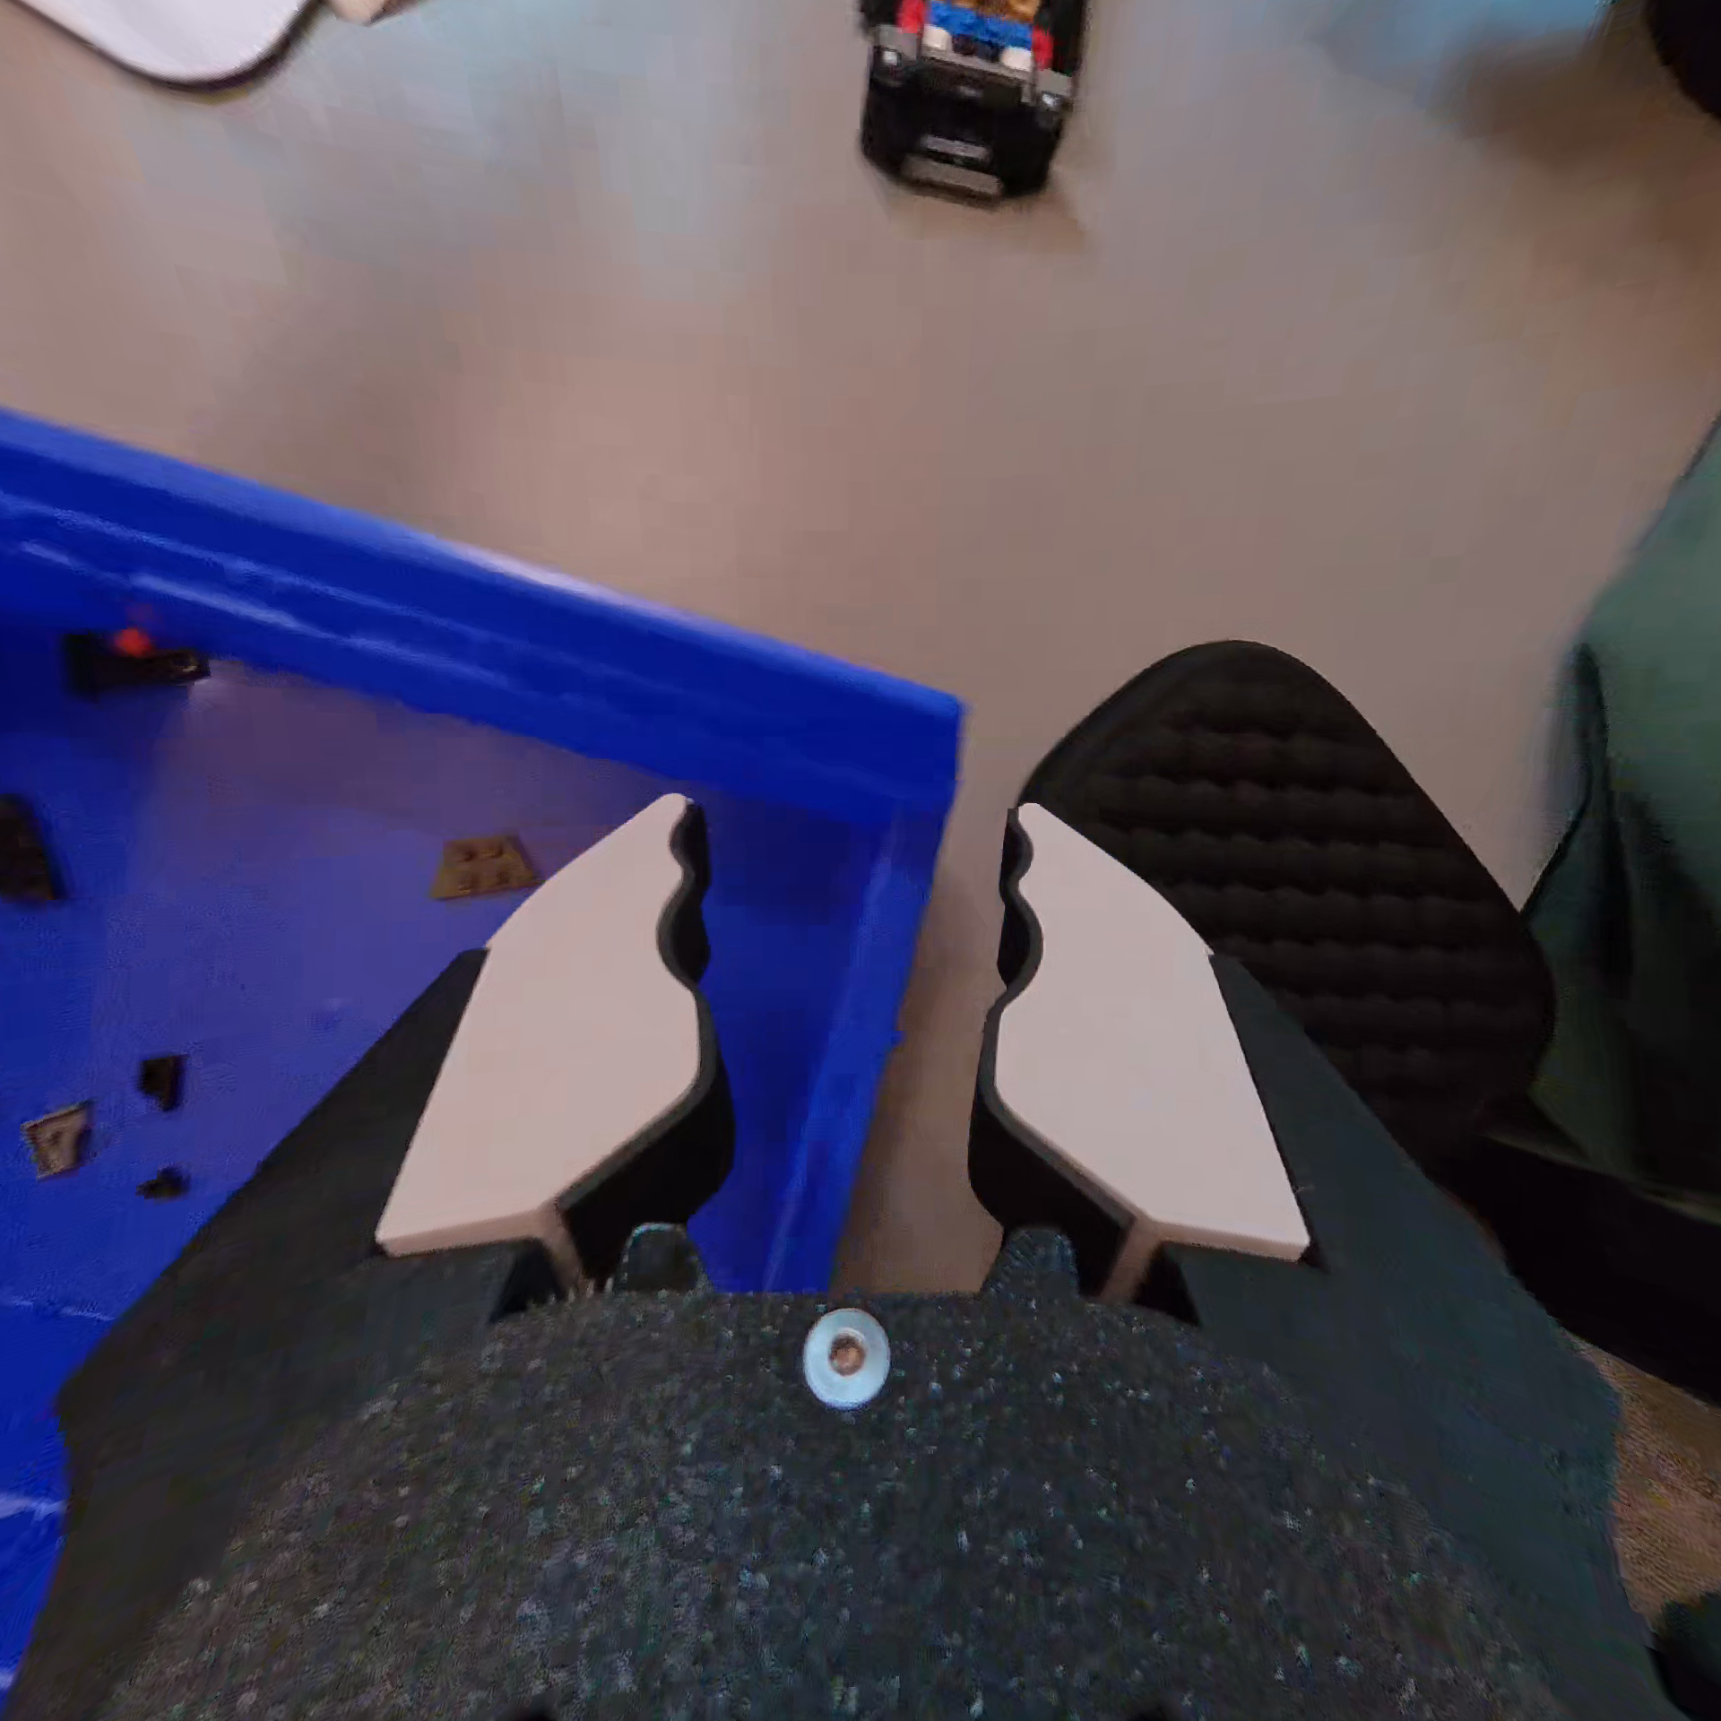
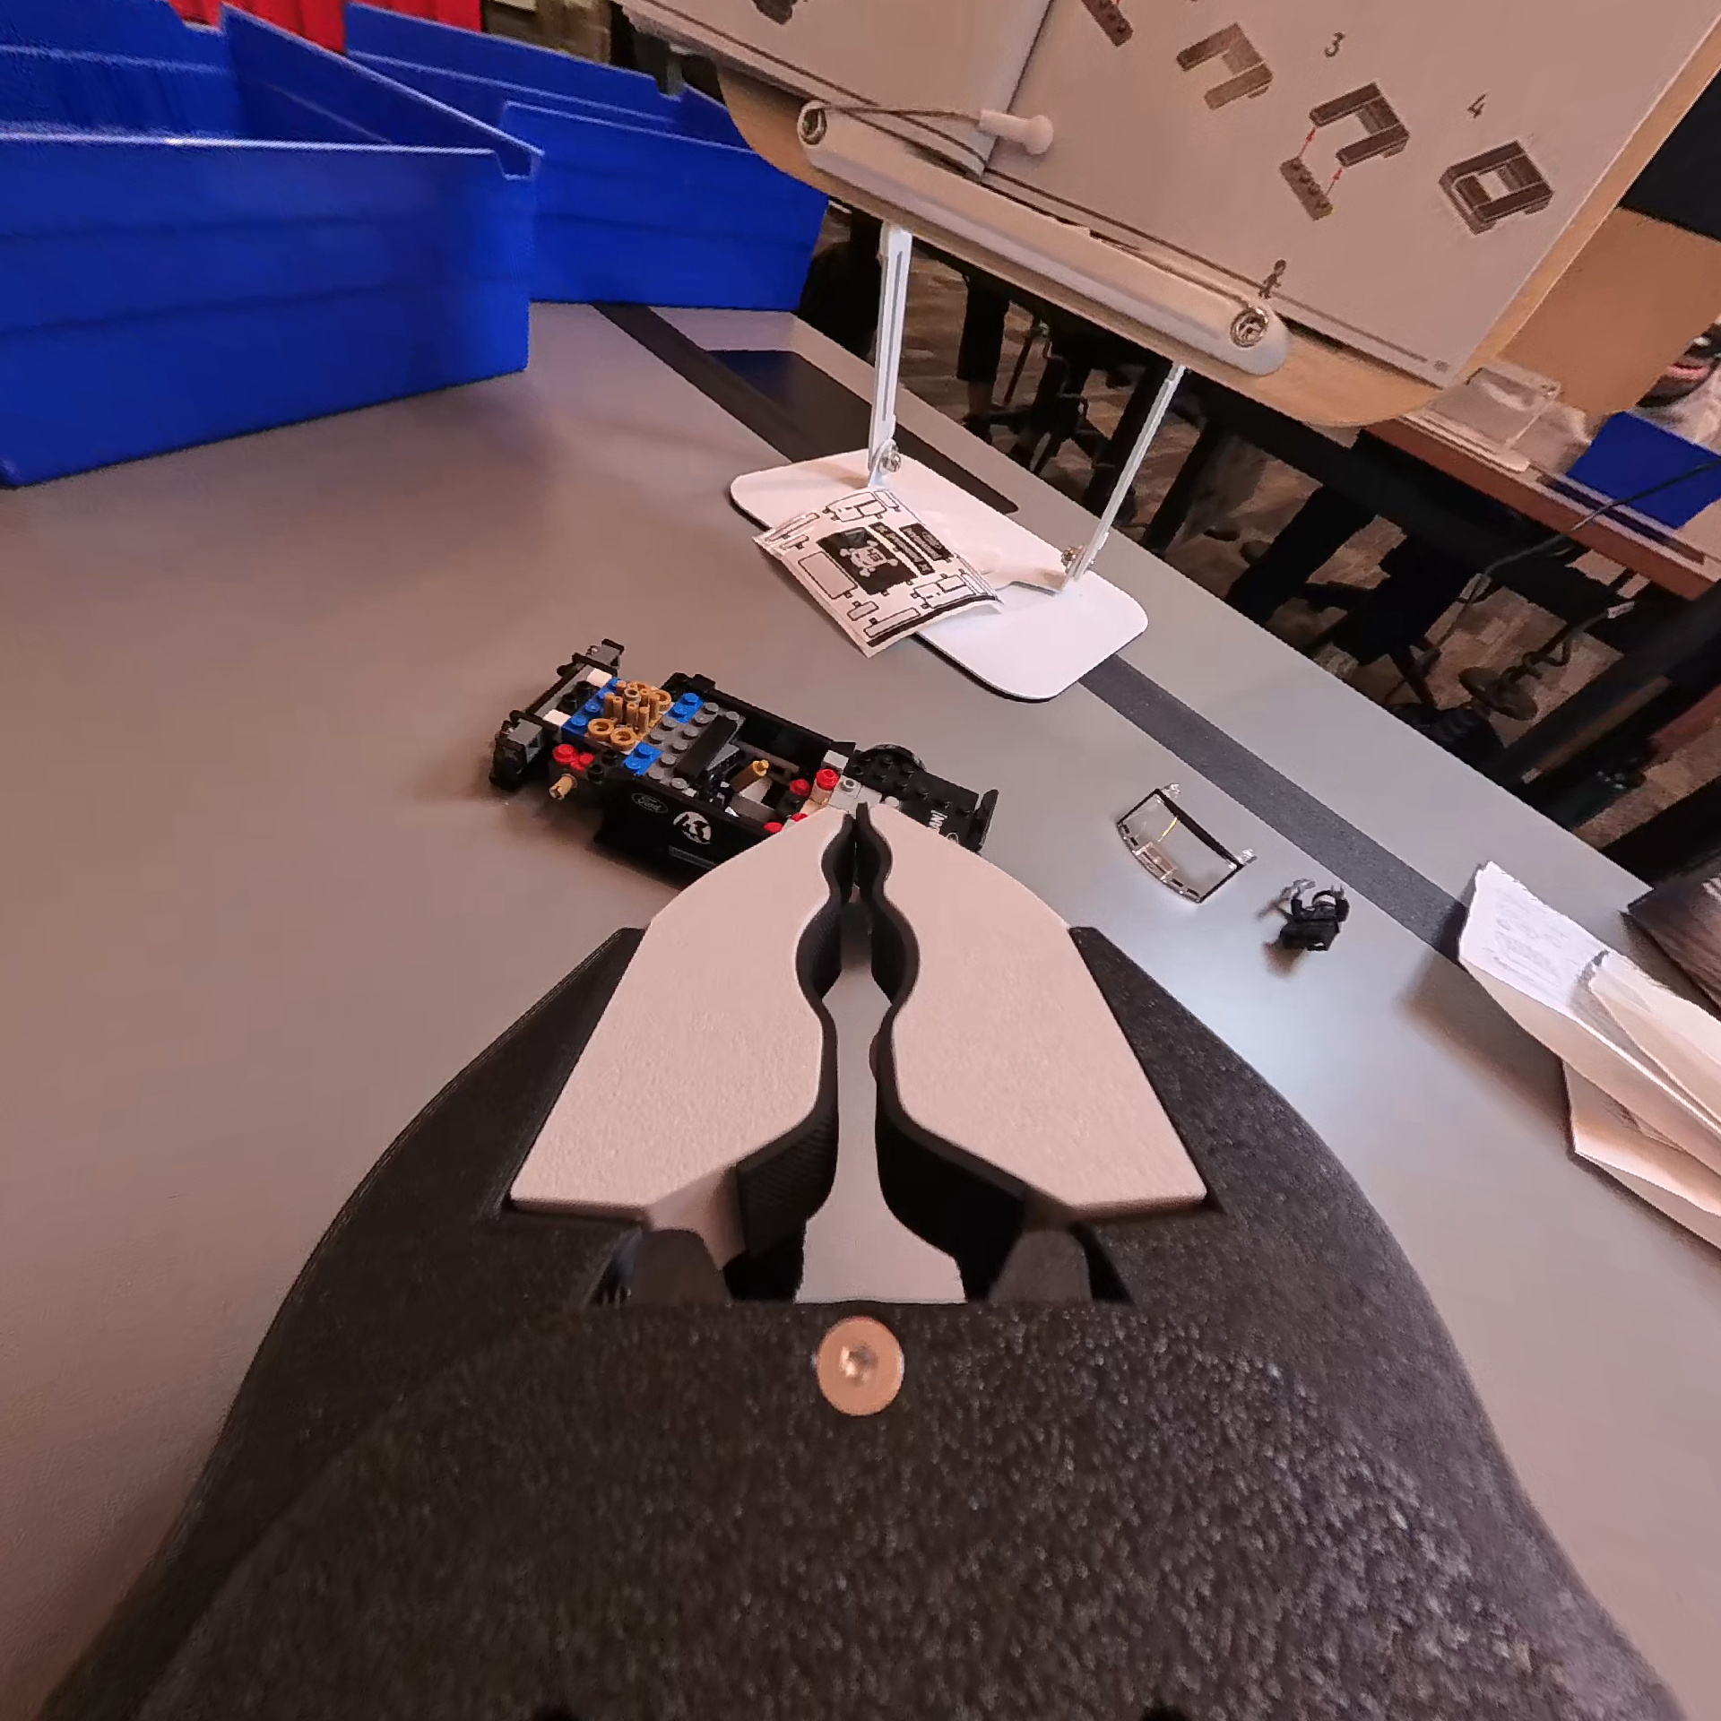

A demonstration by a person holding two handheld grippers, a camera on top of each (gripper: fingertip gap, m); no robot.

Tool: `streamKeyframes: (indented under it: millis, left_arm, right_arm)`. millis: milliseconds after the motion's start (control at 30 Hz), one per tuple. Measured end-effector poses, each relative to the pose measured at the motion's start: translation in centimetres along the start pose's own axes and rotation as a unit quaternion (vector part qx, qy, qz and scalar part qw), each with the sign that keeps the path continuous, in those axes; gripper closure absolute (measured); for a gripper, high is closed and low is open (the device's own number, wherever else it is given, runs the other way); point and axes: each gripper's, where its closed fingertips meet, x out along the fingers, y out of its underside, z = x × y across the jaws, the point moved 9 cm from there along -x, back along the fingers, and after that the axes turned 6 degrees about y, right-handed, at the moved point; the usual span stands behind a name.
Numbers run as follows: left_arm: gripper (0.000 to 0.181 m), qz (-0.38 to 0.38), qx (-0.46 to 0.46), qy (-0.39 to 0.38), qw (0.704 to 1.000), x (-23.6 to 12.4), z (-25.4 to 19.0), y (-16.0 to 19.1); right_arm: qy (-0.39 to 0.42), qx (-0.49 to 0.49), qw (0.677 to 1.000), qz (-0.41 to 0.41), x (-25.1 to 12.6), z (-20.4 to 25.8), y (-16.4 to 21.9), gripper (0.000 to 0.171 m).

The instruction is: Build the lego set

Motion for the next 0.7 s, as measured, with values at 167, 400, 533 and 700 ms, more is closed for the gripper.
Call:
streamKeyframes:
  millis: [167, 400, 533, 700]
  left_arm:
    - [0.148, -0.013, 0.035, -0.154, 0.987, 3.6, -2.9, 0.0]
    - [0.149, -0.062, 0.022, -0.245, 0.967, 6.7, -1.9, -3.3]
    - [0.142, -0.069, 0.030, -0.242, 0.967, 5.3, -2.1, -5.1]
    - [0.142, -0.080, 0.011, -0.256, 0.963, -1.0, -0.3, -6.1]
  right_arm:
    - [-0.006, 0.001, 1.000, -0.002, 0.1, 0.1, 0.0, 0.171]
    - [-0.011, 0.000, 1.000, -0.009, -0.2, 0.2, -0.2, 0.171]
    - [-0.007, 0.000, 1.000, -0.015, -0.9, -0.1, -0.2, 0.171]
    - [-0.006, 0.007, 0.999, -0.031, -1.5, -0.6, -0.6, 0.171]
